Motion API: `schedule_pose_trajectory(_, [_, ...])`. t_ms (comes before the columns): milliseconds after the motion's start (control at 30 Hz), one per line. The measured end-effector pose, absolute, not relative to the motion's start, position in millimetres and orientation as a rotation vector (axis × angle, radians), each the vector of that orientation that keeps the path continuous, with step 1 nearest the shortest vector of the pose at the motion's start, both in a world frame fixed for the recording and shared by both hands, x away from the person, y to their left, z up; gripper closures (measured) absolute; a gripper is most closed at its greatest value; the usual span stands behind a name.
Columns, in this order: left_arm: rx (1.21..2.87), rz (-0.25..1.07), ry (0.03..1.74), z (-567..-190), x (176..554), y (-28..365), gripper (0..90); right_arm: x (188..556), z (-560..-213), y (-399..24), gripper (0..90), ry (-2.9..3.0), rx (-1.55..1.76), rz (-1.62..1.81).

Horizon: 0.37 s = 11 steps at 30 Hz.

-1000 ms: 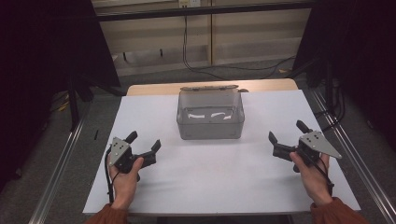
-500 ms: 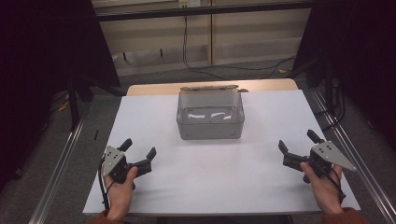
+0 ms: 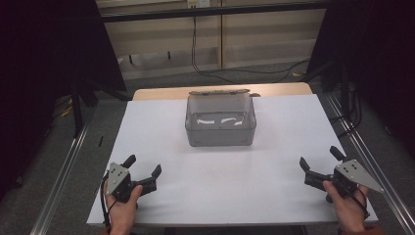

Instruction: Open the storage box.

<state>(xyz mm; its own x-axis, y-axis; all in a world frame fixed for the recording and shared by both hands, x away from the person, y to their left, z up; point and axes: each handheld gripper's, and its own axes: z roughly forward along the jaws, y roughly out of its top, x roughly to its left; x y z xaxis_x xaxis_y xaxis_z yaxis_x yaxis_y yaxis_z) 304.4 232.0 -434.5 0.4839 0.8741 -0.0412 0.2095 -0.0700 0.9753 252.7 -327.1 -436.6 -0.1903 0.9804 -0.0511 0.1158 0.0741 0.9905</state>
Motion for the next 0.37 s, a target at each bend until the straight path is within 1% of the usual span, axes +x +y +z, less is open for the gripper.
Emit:
schedule_pose_trajectory(167, [1.554,0.721,0.980,-434.3,304.7,231.5,3.1,253.4,-439.4,-328.1,0.0,1.471,1.170,1.236])
schedule_pose_trajectory(300, [1.567,0.691,0.979,-435.6,307.4,231.1,3.1,256.7,-440.5,-327.8,0.0,1.471,1.173,1.241])
schedule_pose_trajectory(367, [1.572,0.700,0.980,-435.8,308.3,231.0,3.1,257.4,-440.5,-327.3,0.0,1.470,1.170,1.243])
